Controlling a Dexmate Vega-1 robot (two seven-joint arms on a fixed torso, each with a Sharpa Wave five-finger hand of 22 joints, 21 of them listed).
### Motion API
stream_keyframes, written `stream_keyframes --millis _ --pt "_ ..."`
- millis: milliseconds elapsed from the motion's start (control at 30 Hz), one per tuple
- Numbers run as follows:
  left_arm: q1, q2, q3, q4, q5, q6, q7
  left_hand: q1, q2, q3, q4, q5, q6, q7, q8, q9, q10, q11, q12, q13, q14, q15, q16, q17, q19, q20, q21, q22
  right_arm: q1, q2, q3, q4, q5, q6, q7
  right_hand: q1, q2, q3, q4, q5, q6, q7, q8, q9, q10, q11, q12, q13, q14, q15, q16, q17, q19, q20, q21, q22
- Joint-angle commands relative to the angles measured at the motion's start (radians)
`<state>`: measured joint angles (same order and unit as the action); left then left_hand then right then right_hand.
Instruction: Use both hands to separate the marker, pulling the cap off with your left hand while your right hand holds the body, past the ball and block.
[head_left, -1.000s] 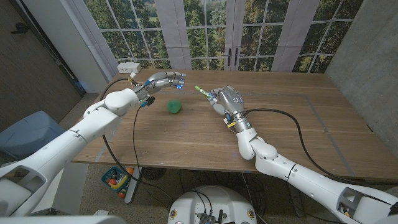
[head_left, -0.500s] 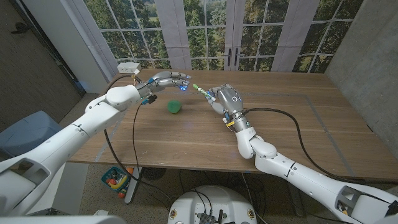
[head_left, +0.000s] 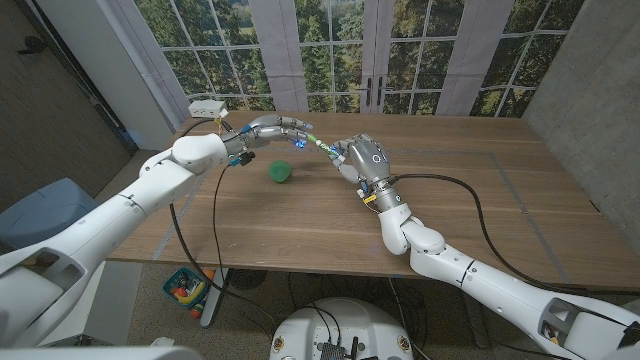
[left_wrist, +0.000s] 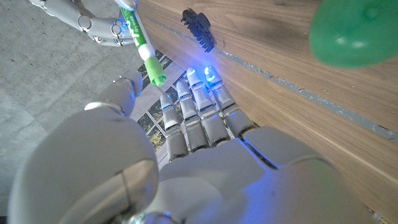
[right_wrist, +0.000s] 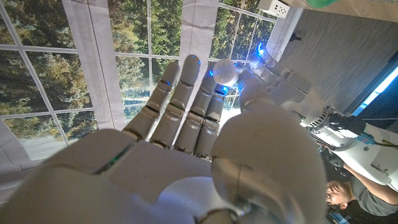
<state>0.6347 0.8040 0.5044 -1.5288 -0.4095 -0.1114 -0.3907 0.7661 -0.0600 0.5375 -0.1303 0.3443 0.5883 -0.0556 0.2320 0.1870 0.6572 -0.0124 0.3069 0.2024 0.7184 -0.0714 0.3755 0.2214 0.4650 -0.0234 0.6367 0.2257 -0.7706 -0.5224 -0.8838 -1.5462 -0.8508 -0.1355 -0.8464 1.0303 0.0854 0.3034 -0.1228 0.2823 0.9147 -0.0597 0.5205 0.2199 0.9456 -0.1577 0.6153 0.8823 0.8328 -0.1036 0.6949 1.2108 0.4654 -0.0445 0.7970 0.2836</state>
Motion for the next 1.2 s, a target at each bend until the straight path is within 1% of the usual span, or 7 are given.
stream_keyframes --millis 33,367,500,567,700,867,1200 --pt "-0.023 -0.014 0.012 0.026 -0.023 -0.016 -0.059 -0.002 0.017 -0.001 0.008 0.009 0.014 0.007 0.0 0.003 0.03 0.003 0.007 0.005 0.021 -0.094 0.003 0.005 0.013 -0.003 0.013 0.006 0.002 -0.006 -0.002 0.001 -0.013 0.026 -0.021 0.005 0.003 -0.006 0.002 0.01 0.037 -0.032 0.005 0.146 0.035 -0.044 -0.001 0.006 0.004 -0.121 -0.002 0.005 -0.004 -0.149 0.011 0.001" --pt "-0.033 -0.018 0.018 0.026 -0.023 -0.018 -0.074 0.002 0.042 -0.006 0.02 0.022 0.052 0.02 0.002 0.004 0.076 -0.056 0.009 0.004 0.056 -0.119 0.006 0.004 0.03 -0.017 0.037 0.01 -0.004 -0.009 0.003 -0.005 -0.018 0.032 -0.028 0.005 0.001 -0.017 0.003 0.013 0.052 -0.04 0.015 0.152 0.05 -0.044 -0.008 0.001 0.007 -0.122 -0.007 0.006 -0.009 -0.155 0.024 -0.005" --pt "-0.031 -0.018 0.017 0.023 -0.023 -0.021 -0.071 0.023 0.065 -0.003 0.016 0.028 0.115 0.074 0.016 0.007 0.16 -0.024 0.03 0.007 0.106 -0.117 0.014 0.001 0.056 -0.028 0.064 0.013 -0.006 -0.012 0.006 -0.008 -0.019 0.033 -0.027 0.007 0.003 -0.02 0.003 0.016 0.04 -0.028 0.007 0.147 0.039 -0.041 -0.012 0.01 0.011 -0.121 -0.008 0.006 -0.013 -0.152 0.03 -0.008" --pt "-0.026 -0.018 0.014 0.019 -0.024 -0.023 -0.063 0.043 0.086 -0.001 0.01 0.027 0.141 0.085 0.02 0.008 0.23 -0.051 0.054 0.017 0.155 -0.131 0.03 0.004 0.077 -0.043 0.086 0.016 -0.008 -0.013 0.008 -0.01 -0.02 0.031 -0.029 0.007 0.005 -0.02 0.004 0.016 0.037 -0.03 0.005 0.146 0.037 -0.041 -0.013 0.012 0.012 -0.121 -0.008 0.006 -0.013 -0.153 0.031 -0.009" --pt "-0.016 -0.016 0.008 0.009 -0.025 -0.025 -0.049 0.118 0.139 -0.002 -0.025 0.006 0.242 0.133 0.049 0.015 0.317 -0.082 0.087 0.033 0.227 -0.157 0.077 0.035 0.118 -0.068 0.132 0.023 -0.01 -0.012 0.011 -0.01 -0.018 0.034 -0.032 0.007 0.007 -0.022 0.005 0.017 0.038 -0.03 0.005 0.146 0.037 -0.042 -0.014 0.015 0.012 -0.121 -0.009 0.006 -0.014 -0.153 0.034 -0.01" --pt "0.0 -0.018 -0.004 -0.001 -0.026 -0.031 -0.017 0.253 0.174 -0.011 -0.062 -0.052 0.314 0.136 0.076 0.045 0.42 -0.148 0.139 0.064 0.308 -0.169 0.134 0.081 0.149 -0.096 0.205 0.042 -0.01 -0.012 0.011 -0.009 -0.019 0.035 -0.034 0.009 0.009 -0.023 0.005 0.017 0.038 -0.031 0.004 0.145 0.038 -0.043 -0.018 0.011 0.011 -0.121 -0.011 0.006 -0.018 -0.153 0.037 -0.012" --pt "0.022 -0.021 -0.02 -0.008 -0.006 -0.057 0.041 0.384 0.156 -0.026 -0.063 -0.14 0.37 0.14 0.097 0.082 0.452 -0.165 0.156 0.074 0.329 -0.17 0.143 0.103 0.148 -0.11 0.29 0.066 -0.005 -0.002 0.009 0.002 -0.019 0.036 -0.034 0.011 0.006 -0.031 0.004 0.019 0.048 -0.037 0.009 0.146 0.052 -0.043 -0.022 0.011 0.014 -0.121 -0.014 0.006 -0.022 -0.157 0.048 -0.017"
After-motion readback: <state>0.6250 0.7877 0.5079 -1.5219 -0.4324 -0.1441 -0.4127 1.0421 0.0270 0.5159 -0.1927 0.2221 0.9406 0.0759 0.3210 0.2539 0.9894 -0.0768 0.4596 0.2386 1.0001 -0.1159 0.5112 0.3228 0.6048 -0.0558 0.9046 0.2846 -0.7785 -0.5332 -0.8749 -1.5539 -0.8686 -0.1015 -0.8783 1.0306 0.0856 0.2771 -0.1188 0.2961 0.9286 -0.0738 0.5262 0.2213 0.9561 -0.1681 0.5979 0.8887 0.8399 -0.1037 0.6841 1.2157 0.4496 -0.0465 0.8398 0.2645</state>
